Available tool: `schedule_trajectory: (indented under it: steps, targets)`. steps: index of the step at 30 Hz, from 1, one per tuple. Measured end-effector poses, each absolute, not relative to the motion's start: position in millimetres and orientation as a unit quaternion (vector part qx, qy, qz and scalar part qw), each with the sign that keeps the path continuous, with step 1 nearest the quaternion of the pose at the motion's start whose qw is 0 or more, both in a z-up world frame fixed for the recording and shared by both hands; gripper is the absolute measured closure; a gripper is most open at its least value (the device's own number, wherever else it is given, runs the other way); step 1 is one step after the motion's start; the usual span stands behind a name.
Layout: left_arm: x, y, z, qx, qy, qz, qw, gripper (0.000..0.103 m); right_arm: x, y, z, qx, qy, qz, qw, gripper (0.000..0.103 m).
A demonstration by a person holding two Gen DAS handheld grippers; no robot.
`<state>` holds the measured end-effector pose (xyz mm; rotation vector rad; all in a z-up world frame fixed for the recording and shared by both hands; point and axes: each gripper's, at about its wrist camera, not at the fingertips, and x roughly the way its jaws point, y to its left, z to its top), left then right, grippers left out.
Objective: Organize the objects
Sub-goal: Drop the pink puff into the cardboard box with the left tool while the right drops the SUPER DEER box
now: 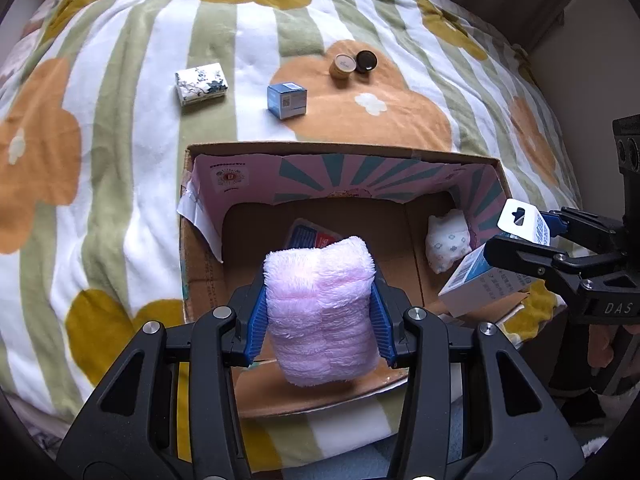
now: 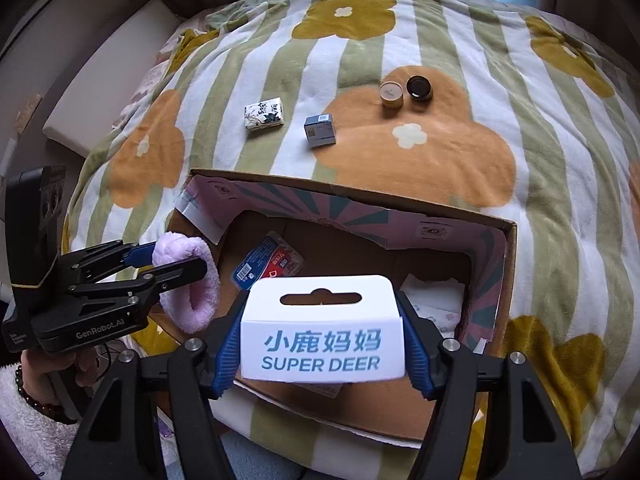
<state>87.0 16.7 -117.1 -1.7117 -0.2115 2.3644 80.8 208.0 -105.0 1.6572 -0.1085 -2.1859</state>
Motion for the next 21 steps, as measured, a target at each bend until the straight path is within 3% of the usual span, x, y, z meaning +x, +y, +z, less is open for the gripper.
schedule_trajectory:
  steps: [13,14,16,21]
  targets:
    - [91,25,-127,-0.593,-0.068,0.797,0.096,0.060,80,213,-112,0.595,-0.063,-0.775,0.204,0.040]
    - [90,26,-127,-0.596,-0.063,0.796,0.089,0.052,80,214,-112,0.594,-0.066,-0.776,0.202,0.039]
    - [89,27,-126,-0.598,-0.055,0.796,0.082,0.000,79,214,-111,0.593,-0.062,-0.779,0.194,0.025]
    - [92,23,-116,-0.586,-0.067,0.803,0.086,0.000,82,228,-107,0.583,-0.057,-0.790,0.180,0.022]
